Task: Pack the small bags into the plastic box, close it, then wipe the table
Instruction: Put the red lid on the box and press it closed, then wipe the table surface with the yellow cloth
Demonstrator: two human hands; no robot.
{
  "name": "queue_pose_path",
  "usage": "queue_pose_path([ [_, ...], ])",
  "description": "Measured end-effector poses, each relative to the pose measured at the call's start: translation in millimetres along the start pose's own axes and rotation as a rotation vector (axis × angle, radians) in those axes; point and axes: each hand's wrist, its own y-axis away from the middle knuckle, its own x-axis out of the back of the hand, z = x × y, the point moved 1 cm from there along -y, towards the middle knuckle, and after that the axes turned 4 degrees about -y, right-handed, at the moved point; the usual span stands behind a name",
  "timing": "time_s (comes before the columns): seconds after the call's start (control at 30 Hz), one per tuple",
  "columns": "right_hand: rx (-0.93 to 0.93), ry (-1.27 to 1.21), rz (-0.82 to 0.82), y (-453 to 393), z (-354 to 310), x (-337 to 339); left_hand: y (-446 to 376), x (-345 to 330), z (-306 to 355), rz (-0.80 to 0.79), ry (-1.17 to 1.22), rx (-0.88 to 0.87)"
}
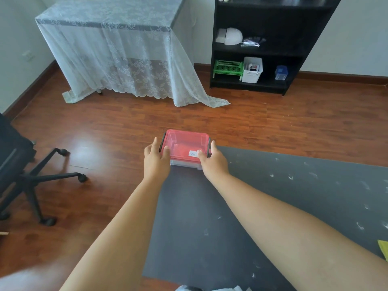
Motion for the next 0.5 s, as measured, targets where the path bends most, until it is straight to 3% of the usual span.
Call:
queue_pose_path([
  [0.1,0.028,-0.072,-0.018,11.4,8.1,12.7,26.8,-7.7,8.8,0.156,-0.080,-0.076],
  [0.23,0.117,-0.130,-0.031,34.1,28.2,43.9,81.2,-27.6,20.3,0.262,-0.158,-0.347],
  [0.5,0.133,-0.090,0.048,84.2,121.3,162.0,195.7,-105.8,16.4,-0.121,-0.339,-0.592],
])
